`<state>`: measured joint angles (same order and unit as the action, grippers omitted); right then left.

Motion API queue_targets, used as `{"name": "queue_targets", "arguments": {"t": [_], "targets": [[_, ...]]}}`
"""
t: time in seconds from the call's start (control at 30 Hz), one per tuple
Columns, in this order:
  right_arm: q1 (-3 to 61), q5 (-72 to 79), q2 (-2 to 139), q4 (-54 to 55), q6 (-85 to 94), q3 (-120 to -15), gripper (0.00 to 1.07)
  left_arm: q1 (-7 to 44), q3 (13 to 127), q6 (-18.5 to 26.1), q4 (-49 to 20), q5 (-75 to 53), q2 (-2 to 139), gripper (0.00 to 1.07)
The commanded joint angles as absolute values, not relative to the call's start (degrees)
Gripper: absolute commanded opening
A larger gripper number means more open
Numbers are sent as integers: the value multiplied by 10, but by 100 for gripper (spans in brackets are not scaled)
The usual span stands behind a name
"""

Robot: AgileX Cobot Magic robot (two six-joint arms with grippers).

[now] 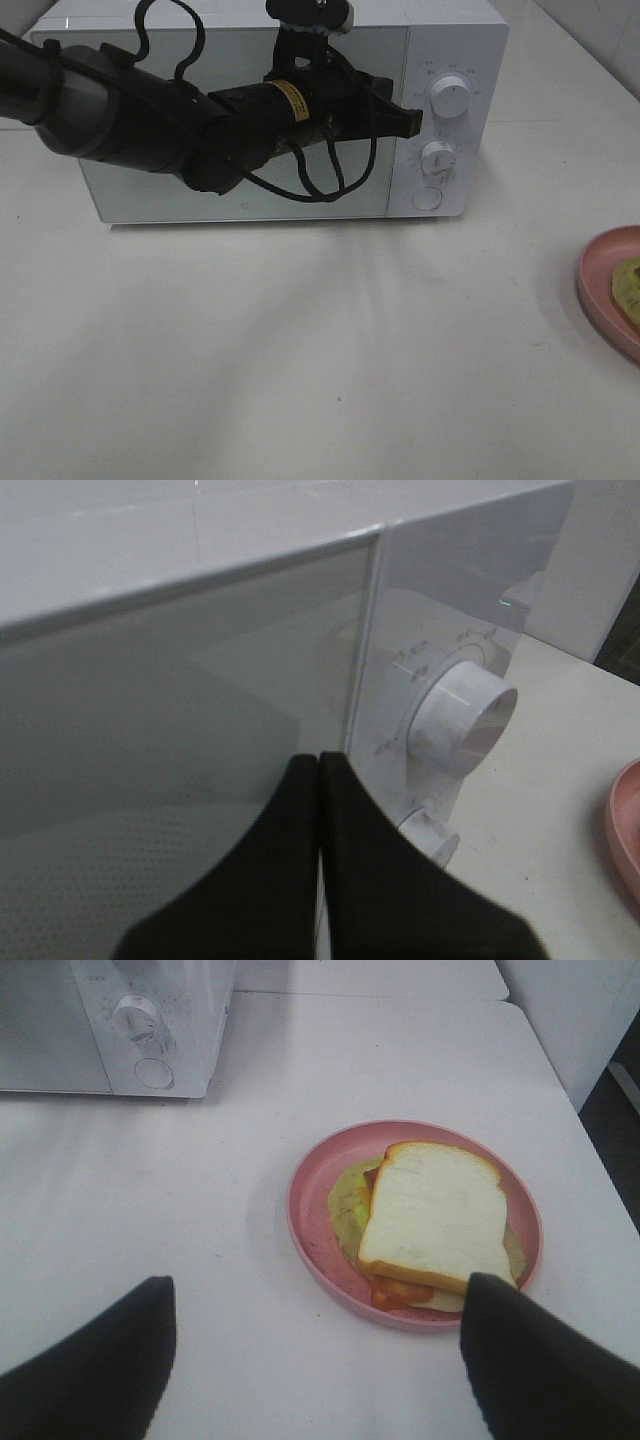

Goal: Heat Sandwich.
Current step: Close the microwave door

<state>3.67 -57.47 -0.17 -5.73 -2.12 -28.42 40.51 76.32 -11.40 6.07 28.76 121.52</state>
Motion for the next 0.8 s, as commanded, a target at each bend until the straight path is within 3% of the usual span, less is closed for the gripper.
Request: {"name": "queue_targets", "arguments": {"t": [0.03,0.8], "targets": [[34,-570,-18,-58,-27,-284,75,384,779,-111,29,296,1219,0],[34,-570,-18,-58,-26,-284,75,421,658,-111,41,320,1132,0]]}}
